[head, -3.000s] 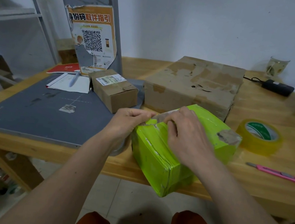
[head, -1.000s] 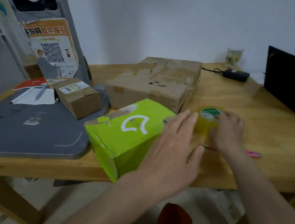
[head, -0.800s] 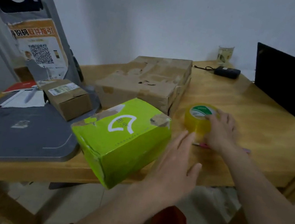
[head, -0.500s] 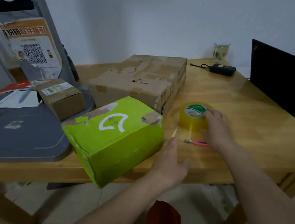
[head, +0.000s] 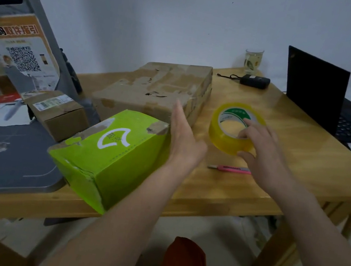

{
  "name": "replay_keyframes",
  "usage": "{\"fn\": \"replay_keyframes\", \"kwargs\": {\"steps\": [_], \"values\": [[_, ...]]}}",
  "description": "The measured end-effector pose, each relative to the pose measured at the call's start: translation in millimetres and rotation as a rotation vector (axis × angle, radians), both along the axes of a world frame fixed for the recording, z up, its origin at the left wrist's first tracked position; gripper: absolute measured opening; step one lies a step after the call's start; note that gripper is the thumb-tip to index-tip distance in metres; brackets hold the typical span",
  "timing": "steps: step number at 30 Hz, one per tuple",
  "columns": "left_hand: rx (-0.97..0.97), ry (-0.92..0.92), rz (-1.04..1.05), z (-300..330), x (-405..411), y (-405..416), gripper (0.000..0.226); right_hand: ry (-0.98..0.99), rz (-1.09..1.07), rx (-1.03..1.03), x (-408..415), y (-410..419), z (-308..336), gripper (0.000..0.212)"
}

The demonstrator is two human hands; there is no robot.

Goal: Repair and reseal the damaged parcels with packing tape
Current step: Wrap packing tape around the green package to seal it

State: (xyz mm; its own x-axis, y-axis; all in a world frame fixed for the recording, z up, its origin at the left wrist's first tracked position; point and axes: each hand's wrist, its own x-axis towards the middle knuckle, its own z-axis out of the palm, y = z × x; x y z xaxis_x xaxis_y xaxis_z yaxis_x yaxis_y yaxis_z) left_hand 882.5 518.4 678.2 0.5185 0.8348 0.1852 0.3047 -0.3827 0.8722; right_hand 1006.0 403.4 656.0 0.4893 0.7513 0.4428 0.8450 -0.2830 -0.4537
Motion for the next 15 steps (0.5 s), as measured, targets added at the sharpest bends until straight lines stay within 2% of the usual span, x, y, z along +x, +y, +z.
{"fn": "replay_keyframes", "kwargs": {"steps": [4, 7, 11, 15], "values": [[-0.165, -0.110, -0.100, 13.8, 7.5, 22.2, 0.092, -0.076, 0.084, -0.016, -3.3, -13.8, 10.0, 0.033], [-0.212, -0.122, -0.210, 12.4, 7.1, 18.6, 0.080, -0.088, 0.178, -0.013, -6.3, -21.0, 15.7, 0.033], [-0.222, -0.205, -0.208, 5.4, -3.2, 7.2, 0.072, -0.029, 0.226, -0.009, -9.7, -26.4, 14.6, 0.030], [-0.098, -0.241, -0.166, -4.7, -15.4, -4.1, 0.067, 0.051, 0.209, 0.051, -15.9, -27.5, 11.1, 0.031]]}}
